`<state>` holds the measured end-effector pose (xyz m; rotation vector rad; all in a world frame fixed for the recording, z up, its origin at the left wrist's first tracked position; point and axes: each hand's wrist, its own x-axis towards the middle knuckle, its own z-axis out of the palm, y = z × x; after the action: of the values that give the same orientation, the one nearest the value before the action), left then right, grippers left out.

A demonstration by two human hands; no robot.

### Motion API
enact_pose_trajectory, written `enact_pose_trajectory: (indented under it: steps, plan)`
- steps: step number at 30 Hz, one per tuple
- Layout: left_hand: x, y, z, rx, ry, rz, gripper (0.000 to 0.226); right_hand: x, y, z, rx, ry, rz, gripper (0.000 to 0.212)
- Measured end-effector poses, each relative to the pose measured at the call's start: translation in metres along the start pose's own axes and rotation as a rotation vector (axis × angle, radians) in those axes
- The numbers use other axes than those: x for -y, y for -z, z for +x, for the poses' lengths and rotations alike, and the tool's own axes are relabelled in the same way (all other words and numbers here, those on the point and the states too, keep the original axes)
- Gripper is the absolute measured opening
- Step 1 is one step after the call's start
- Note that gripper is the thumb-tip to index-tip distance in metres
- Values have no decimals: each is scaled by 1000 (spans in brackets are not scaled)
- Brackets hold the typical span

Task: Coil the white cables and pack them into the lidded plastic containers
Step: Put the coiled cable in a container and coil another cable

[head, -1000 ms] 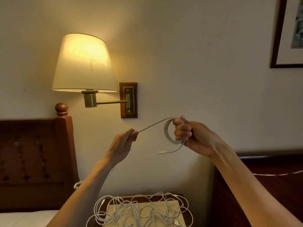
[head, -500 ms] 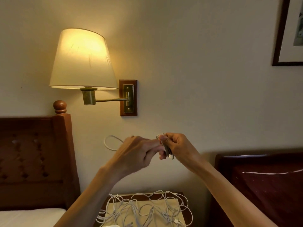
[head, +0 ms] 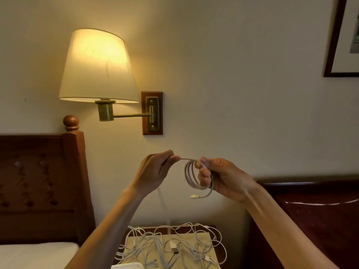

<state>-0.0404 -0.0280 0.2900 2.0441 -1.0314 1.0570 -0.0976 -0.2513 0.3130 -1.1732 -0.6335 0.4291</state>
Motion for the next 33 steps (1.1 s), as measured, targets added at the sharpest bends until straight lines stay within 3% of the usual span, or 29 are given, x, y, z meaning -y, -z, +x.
enact_pose_trajectory:
  steps: [4,7,9,11,12,14,18,22,28,33]
  plan:
    - [33,-5,-35,-67,137,-64,48,13,9,-7,-31,57,238,18]
    - [43,-23,-65,15,280,-46,36,14,10,-2,-141,91,275,14]
    - [29,-31,-74,261,398,76,30,11,10,6,-242,128,294,16]
    - [0,-32,-70,613,448,230,36,4,9,12,-337,151,175,22]
    - [-16,-30,-65,736,394,252,41,-2,10,15,-380,162,48,26]
    - [-51,-19,-49,801,213,228,48,-13,7,18,-433,196,-250,30]
    - [-76,9,-18,542,-62,222,40,-24,-3,15,-418,233,-575,31]
    - [-62,22,0,284,-216,326,31,-22,-10,9,-357,231,-809,29]
    - [-40,18,1,202,-197,289,43,-18,-14,4,-276,202,-905,32]
    - [-24,22,0,170,-109,137,35,-16,-9,1,-248,45,-653,33]
